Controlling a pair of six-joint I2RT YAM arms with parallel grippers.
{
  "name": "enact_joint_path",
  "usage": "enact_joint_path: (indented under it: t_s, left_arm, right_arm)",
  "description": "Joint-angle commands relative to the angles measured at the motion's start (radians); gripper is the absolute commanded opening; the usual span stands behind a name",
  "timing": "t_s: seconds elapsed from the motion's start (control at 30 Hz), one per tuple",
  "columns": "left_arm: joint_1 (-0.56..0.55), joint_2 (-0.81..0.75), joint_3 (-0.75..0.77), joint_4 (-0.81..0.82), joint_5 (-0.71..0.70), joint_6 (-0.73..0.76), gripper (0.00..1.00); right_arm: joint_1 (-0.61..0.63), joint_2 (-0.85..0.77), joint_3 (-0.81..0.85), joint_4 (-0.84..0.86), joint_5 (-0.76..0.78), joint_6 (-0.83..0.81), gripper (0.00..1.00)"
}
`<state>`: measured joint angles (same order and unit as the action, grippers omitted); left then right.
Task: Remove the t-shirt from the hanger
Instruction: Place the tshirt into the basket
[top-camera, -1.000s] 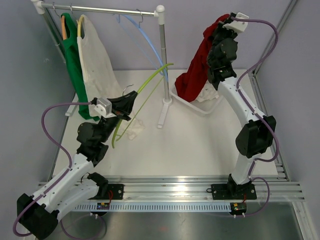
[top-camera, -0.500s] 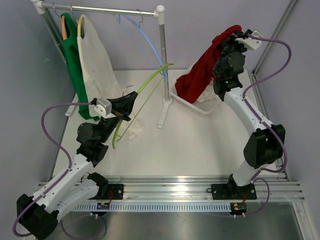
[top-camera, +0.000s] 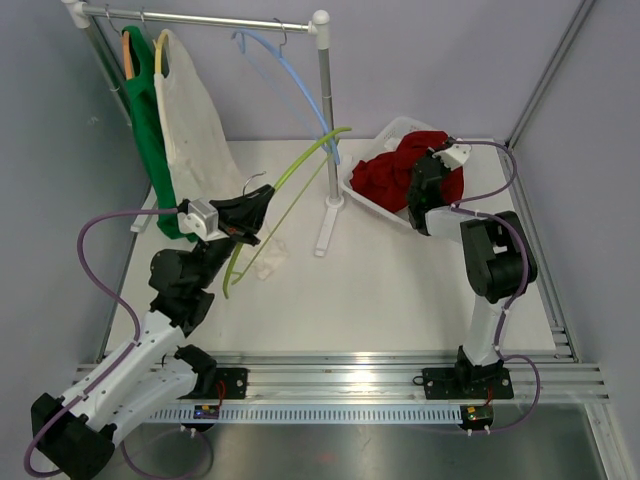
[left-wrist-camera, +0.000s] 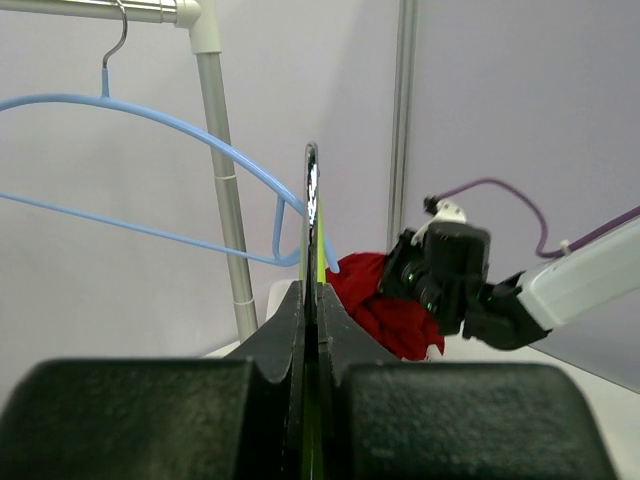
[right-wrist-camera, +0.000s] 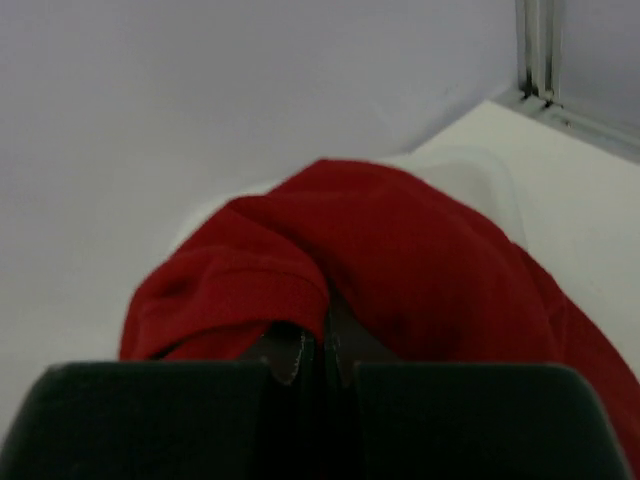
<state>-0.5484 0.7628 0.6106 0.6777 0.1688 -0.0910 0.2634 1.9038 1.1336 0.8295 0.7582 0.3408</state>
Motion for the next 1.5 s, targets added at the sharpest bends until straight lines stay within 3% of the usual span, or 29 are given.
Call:
enact_joint_path:
  t_s: [0.0, 0.27, 0.37, 0.53, 0.67, 0.7, 0.73, 0.77, 1.03, 1.17, 1.3, 1.47]
  left_arm:
    - [-0.005, -0.008, 0.002, 0.06, 0.028, -0.019, 0.0]
    - [-0.008, -0.002, -0.003, 0.043, 0.035, -0.042, 0.0]
    - [-0.01, -0.013, -0.012, 0.033, 0.029, -0.047, 0.0]
    - [-0.012, -0.046, -0.018, -0.01, 0.028, -0.038, 0.0]
    - [-0.012, -0.069, -0.026, -0.027, 0.015, -0.039, 0.0]
    - [-0.012, -0.075, -0.028, -0.03, 0.014, -0.042, 0.0]
    - [-0.012, -0.079, -0.028, -0.036, 0.014, -0.042, 0.0]
    - [-0.012, -0.085, -0.026, -0.043, 0.02, -0.047, 0.0]
    - [-0.015, -0.149, -0.054, -0.069, 0.02, -0.062, 0.0]
    - [-0.015, -0.14, -0.038, -0.083, 0.015, -0.059, 0.0]
    - [-0.015, -0.122, -0.028, -0.076, 0.02, -0.058, 0.0]
    - [-0.015, -0.092, -0.018, -0.07, 0.015, -0.055, 0.0]
  right_arm:
    - [0.0, 0.002, 0.008, 0.023, -0.011, 0.049, 0.0]
    - [0.002, 0.017, 0.017, -0.246, -0.042, 0.174, 0.05]
    - [0.0, 0.058, 0.15, -0.567, 0.006, 0.318, 0.03]
    - [0.0, 0.133, 0.262, -0.842, 0.01, 0.538, 0.0]
    - [0.0, 0.126, 0.218, -0.775, -0.048, 0.515, 0.03]
    - [0.0, 0.117, 0.21, -0.776, -0.043, 0.526, 0.08]
    - [0.0, 0.113, 0.207, -0.777, -0.04, 0.541, 0.24]
    - [0.002, 0.112, 0.201, -0.774, -0.04, 0.54, 0.3]
    - [0.0, 0.046, 0.161, -0.702, -0.051, 0.46, 0.34]
    - [0.0, 0.005, 0.187, -0.636, -0.057, 0.37, 0.57]
    - [0.007, -0.029, 0.242, -0.627, -0.089, 0.252, 0.71]
    - [0.023, -0.118, 0.207, -0.532, -0.172, 0.109, 0.79]
